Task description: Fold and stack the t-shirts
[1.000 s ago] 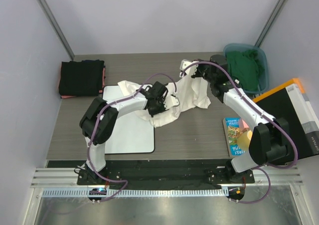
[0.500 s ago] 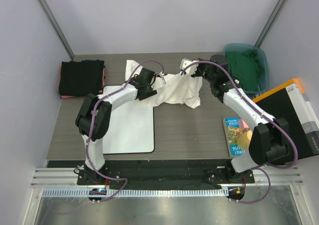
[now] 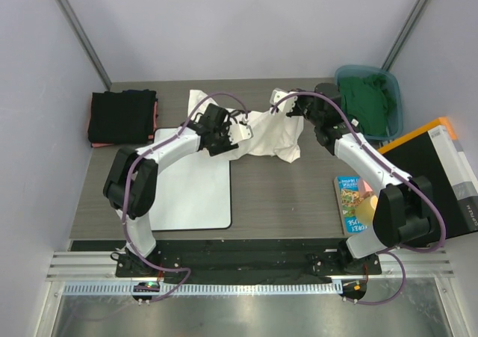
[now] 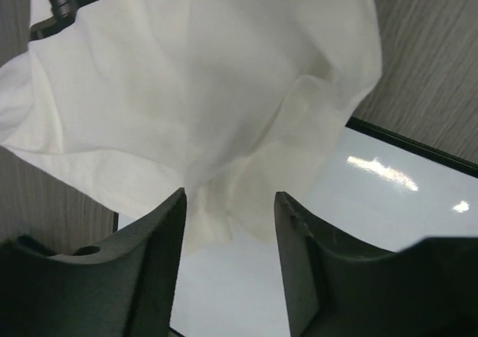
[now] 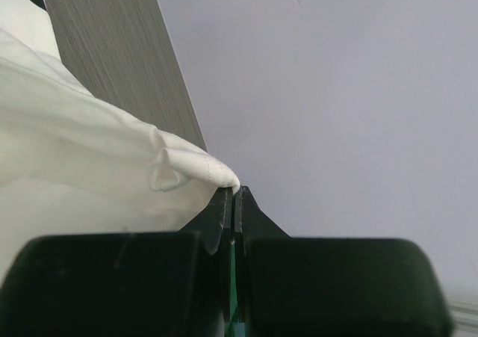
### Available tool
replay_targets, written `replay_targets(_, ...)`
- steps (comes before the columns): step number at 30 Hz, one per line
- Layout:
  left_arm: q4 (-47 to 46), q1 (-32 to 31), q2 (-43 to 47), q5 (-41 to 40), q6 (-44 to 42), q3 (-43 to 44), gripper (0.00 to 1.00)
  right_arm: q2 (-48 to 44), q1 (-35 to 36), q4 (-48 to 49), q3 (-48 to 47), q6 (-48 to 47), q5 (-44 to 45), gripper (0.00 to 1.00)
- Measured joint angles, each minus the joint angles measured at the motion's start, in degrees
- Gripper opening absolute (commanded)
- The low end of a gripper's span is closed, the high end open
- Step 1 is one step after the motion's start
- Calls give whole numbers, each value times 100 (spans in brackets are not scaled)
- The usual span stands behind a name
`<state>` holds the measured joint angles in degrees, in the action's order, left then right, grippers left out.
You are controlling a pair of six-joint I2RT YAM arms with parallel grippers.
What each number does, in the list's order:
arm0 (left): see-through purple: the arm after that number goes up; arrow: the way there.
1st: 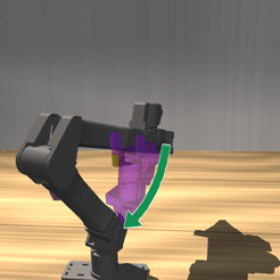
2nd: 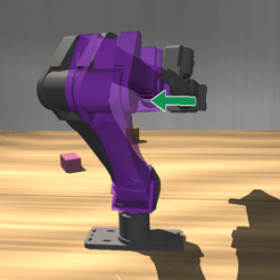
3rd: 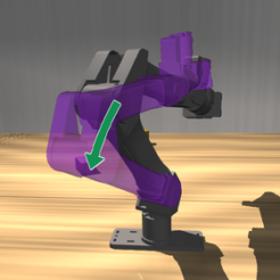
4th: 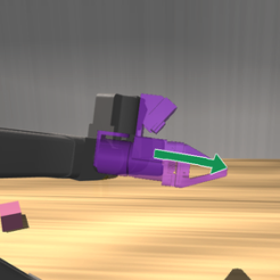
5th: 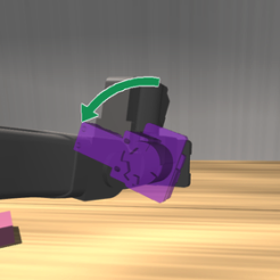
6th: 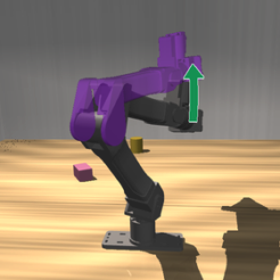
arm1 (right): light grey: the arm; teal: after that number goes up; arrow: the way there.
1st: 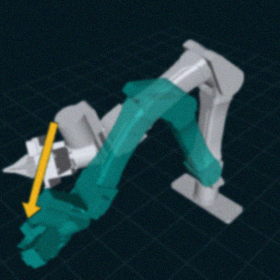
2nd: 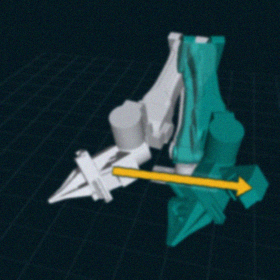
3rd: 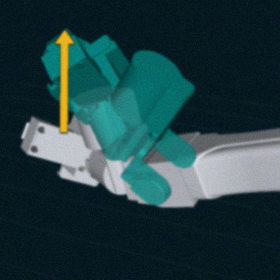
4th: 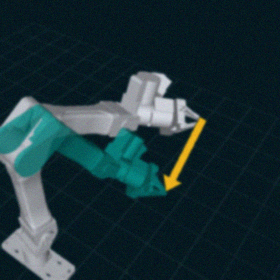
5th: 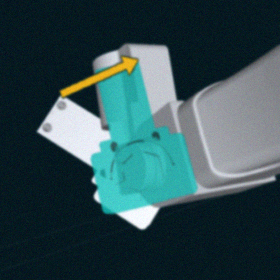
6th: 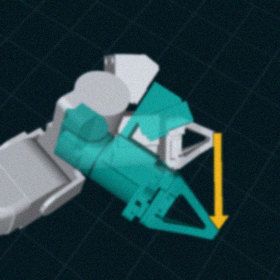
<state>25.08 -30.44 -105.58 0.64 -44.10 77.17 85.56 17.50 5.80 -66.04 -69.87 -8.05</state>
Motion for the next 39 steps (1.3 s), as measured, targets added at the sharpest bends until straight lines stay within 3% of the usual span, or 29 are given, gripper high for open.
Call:
replay_targets(12,120,315,-726,415,-365,101,51,0,0,0,4,44,33,1)
replay_targets(23,162,433,-857,544,-490,472,53,0,0,0,2,63,68,1)
replay_targets(39,70,518,-1106,660,-787,636,49,232,0,-55,-181,61,68,1)
